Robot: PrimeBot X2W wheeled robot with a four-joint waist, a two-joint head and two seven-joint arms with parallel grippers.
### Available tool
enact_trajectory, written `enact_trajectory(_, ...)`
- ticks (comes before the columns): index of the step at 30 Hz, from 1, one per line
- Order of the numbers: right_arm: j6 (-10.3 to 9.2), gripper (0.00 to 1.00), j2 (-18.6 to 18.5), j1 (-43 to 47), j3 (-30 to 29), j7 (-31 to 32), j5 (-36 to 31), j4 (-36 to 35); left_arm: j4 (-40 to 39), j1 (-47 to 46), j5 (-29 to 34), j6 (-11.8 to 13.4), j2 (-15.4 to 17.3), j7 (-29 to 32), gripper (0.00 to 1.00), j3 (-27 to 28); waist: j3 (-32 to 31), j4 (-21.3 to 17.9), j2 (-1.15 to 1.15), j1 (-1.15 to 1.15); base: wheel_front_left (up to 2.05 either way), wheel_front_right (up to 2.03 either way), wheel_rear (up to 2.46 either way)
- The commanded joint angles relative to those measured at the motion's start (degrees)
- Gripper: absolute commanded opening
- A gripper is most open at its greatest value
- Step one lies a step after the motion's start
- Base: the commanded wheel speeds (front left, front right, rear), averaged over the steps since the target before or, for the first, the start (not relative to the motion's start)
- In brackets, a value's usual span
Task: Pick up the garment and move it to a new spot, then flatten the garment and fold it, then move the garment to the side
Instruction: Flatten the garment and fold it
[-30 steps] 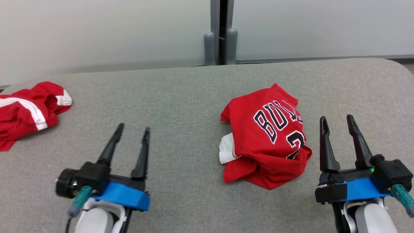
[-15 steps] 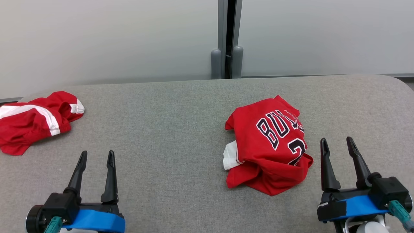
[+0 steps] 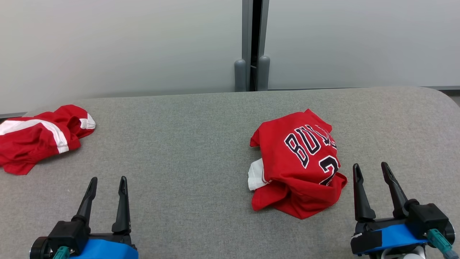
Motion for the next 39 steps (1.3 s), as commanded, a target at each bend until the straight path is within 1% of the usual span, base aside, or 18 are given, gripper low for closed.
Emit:
enact_trajectory(1, -0.02, 1.0, 0.0, 0.69, 0.09, -0.06, -0.44, 0.21, 0.19, 0.48, 0.49, -0.18, 0.07, -0.19, 1.0, 0.39, -0.02, 0.04, 0.0, 0.0, 0.0, 0.0, 0.0)
enact_trajectory(6, -0.02, 1.0, 0.0, -0.04, 0.69, -0.06, -0.2, 0.4, 0.63, -0.12, 0.75, -0.54, -0.13, -0.19, 1.0, 0.76, 0.2, -0.3, 0.0, 0.0, 0.0, 0.0, 0.0)
enact_trajectory(10, -0.02, 1.0, 0.0, -1.13, 0.98, -0.06, -0.08, 0.17, 1.68, -3.25, 1.19, -1.13, -0.22, -0.19, 1.0, -1.43, 1.35, -0.81, 0.0, 0.0, 0.0, 0.0, 0.0)
enact_trajectory(14, -0.02, 1.0, 0.0, -2.45, 1.65, -0.06, 0.02, 0.06, 4.36, -7.75, 1.37, -1.73, -0.16, -0.19, 1.0, -5.87, 3.04, -2.2, 0.0, 0.0, 0.0, 0.0, 0.0)
enact_trajectory(19, -0.02, 1.0, 0.0, -4.35, 2.94, -0.06, 0.88, -0.02, 9.37, -14.51, 0.2, -2.11, -0.24, -0.19, 1.0, -12.22, 5.66, -4.91, 0.0, 0.0, 0.0, 0.0, 0.0)
enact_trajectory(25, -0.02, 1.0, 0.0, -5.9, 3.21, -0.06, 1.57, 0.28, 18.61, -21.51, -0.92, -2.44, -0.22, -0.19, 1.0, -20.81, 8.14, -8.0, 0.0, 0.0, 0.0, 0.0, 0.0)
enact_trajectory(26, -0.02, 1.0, 0.0, -5.9, 3.21, -0.06, 1.57, 0.28, 18.61, -21.51, -0.92, -2.44, -0.22, -0.19, 1.0, -20.81, 8.14, -8.0, 0.0, 0.0, 0.0, 0.0, 0.0)
enact_trajectory(27, -0.02, 1.0, 0.0, -6.38, 3.12, -0.06, 1.6, 0.14, 21.95, -23.52, -1.42, -2.46, -0.22, -0.2, 1.0, -24.24, 8.88, -8.89, 0.0, 0.0, 0.0, 0.0, 0.0)
enact_trajectory(28, -0.02, 1.0, 0.0, -6.38, 3.12, -0.06, 1.6, 0.14, 21.95, -23.52, -1.42, -2.46, -0.22, -0.2, 1.0, -24.24, 8.88, -8.89, 0.0, 0.0, 0.0, 0.0, 0.0)
enact_trajectory(35, -0.02, 1.0, 0.01, -7.67, 2.77, -0.06, 2.14, -0.1, 32.22, -28.27, -4.91, -2.49, 0.05, -0.19, 1.0, -32.59, 10.98, -11.4, 0.0, 0.0, 0.0, 0.0, 0.0)
enact_trajectory(39, -0.02, 1.0, 0.0, -8.11, 2.52, -0.06, 2.18, -0.22, 37.35, -30.23, -6.98, -2.5, 0.19, -0.2, 1.0, -35.26, 11.82, -12.06, 0.0, 0.0, 0.0, 0.0, 0.0)
